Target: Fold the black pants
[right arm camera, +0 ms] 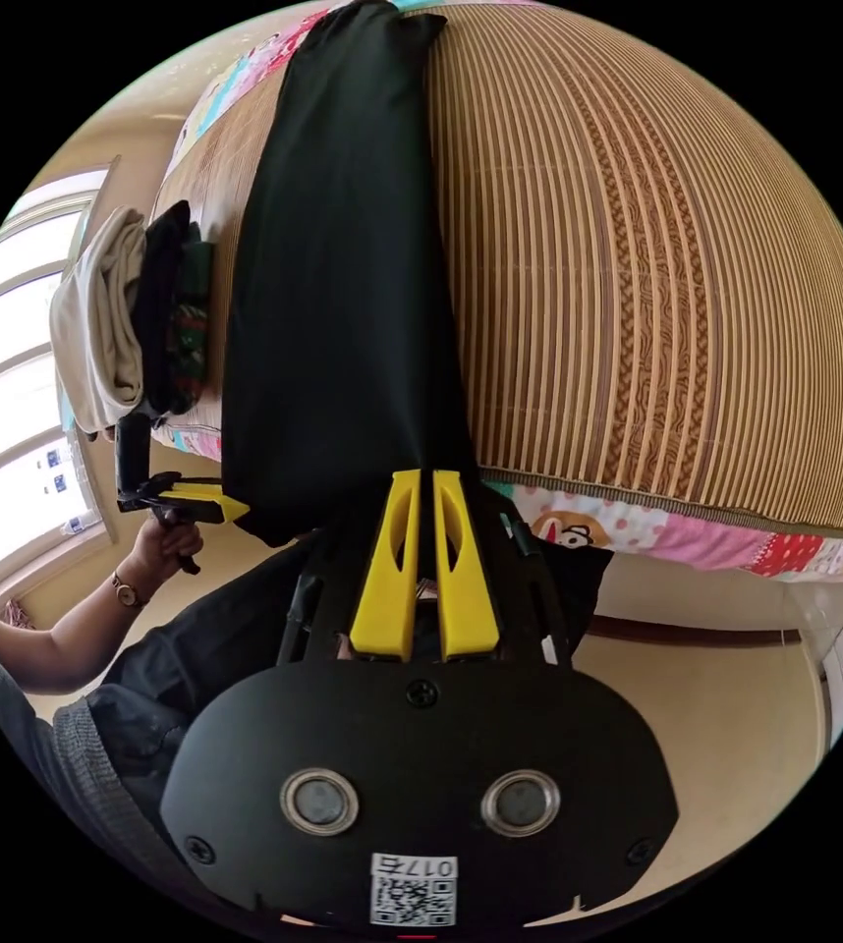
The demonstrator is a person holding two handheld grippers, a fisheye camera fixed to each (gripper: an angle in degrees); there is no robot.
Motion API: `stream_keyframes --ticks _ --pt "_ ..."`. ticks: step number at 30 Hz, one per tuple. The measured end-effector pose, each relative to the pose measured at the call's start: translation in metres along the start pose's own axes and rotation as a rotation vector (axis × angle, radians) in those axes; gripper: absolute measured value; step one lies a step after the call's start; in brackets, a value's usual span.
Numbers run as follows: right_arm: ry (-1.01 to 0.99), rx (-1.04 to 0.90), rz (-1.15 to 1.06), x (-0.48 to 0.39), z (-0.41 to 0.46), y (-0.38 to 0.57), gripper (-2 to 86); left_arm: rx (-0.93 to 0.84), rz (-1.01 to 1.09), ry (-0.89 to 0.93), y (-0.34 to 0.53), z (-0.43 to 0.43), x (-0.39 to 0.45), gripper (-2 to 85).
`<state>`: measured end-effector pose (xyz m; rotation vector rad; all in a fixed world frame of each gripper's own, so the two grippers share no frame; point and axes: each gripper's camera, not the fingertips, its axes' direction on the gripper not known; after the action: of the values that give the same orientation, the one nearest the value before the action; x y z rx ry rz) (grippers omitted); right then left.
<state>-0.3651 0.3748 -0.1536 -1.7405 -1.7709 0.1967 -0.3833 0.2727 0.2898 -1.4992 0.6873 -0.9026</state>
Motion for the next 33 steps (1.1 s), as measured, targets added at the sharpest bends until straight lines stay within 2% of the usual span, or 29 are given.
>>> stream_keyframes --ticks 3,5,10,13,16,18,22,25,27,29,33 --pt "-0.037 0.058 0.037 0.010 -0.013 0.002 6.5 0.009 -0.012 -0.151 0.000 -0.006 0.014 8.0" --pt "-0.067 0.106 0.038 0.017 -0.026 -0.005 7.8 0.084 0.028 -0.215 -0.003 -0.019 0.035 11.9" --pt "-0.022 0.139 -0.062 0.005 -0.049 -0.068 10.4 0.182 0.037 -0.285 -0.051 -0.018 0.065 12.7" --pt "-0.012 0.029 -0.062 -0.004 -0.032 -0.108 10.7 0.182 -0.011 -0.381 -0.078 0.000 0.069 10.3" --pt "0.065 0.047 -0.047 -0.010 -0.031 -0.104 8.1 0.209 -0.023 -0.479 -0.076 0.016 0.078 4.8" --pt "0.098 0.049 -0.100 -0.016 -0.036 -0.085 5.6 0.181 -0.038 -0.462 -0.073 0.028 0.081 2.5" --pt "0.080 -0.010 -0.048 -0.003 -0.040 -0.051 4.4 0.033 -0.029 -0.418 -0.059 0.065 0.091 0.4" --pt "-0.036 -0.044 -0.009 0.017 -0.056 -0.024 4.6 -0.006 -0.024 -0.437 -0.053 0.072 0.107 2.0" --pt "-0.145 0.062 -0.015 0.039 -0.088 -0.008 6.0 0.095 0.006 -0.425 -0.052 0.056 0.121 4.2" --pt "-0.259 0.136 -0.028 0.061 -0.111 -0.008 7.9 0.288 0.010 -0.335 -0.059 0.026 0.125 8.2" --pt "-0.484 0.205 -0.026 0.108 -0.140 -0.046 13.5 0.365 -0.021 -0.239 -0.105 0.006 0.103 17.2"
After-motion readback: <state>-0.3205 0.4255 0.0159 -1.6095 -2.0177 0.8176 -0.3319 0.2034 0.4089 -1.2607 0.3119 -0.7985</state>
